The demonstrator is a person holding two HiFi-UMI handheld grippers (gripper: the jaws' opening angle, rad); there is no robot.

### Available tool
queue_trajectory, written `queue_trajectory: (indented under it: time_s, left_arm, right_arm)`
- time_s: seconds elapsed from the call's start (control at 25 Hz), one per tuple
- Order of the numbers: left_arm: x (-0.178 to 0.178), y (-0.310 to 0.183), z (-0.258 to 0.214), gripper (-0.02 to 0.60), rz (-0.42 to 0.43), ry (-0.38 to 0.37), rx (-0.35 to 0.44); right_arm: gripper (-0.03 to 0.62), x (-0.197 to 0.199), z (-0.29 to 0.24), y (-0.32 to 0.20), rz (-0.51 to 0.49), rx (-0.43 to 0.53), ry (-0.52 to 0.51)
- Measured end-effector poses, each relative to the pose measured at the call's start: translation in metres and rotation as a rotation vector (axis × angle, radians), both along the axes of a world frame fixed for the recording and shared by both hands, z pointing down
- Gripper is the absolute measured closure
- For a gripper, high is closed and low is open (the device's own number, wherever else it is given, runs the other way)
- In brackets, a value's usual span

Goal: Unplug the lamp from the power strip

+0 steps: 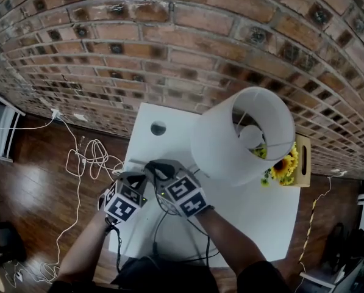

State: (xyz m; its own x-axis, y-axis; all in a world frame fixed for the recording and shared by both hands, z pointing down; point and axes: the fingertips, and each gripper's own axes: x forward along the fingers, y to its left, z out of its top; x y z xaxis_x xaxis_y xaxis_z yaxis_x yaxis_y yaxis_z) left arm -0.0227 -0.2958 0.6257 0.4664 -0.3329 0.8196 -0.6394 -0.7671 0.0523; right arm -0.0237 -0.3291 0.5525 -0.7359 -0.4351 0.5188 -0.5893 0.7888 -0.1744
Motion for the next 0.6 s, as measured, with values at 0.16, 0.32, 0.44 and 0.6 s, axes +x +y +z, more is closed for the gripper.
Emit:
queue_trajectory:
  time_s: [0.16,0.32,0.44,0.6]
  left_arm:
    - [-0.003,-0.002,-0.002,0.558,-0.009,0.014,-0.005]
    - [-0.001,0.002,0.005,0.558,-0.005,0.011,-0.017]
    - [0.0,-0.001,0.002,0.558,-0.007,0.023,-0.009]
    - [-0.003,0.0,0.005,0.558,-0.009,0.02,-0.004]
  right_arm:
    - [0.524,-0.025,-0.031,-0.007,-0.135,0.137,0.124]
    - [0.525,-0.023,-0.025,0.001,-0.112,0.087,0.082]
    - [0.523,-0.02,-0.023,0.001,-0.097,0.099,0.094]
    - [0.523,-0.016,-0.032,-0.001,-0.075,0.104,0.078]
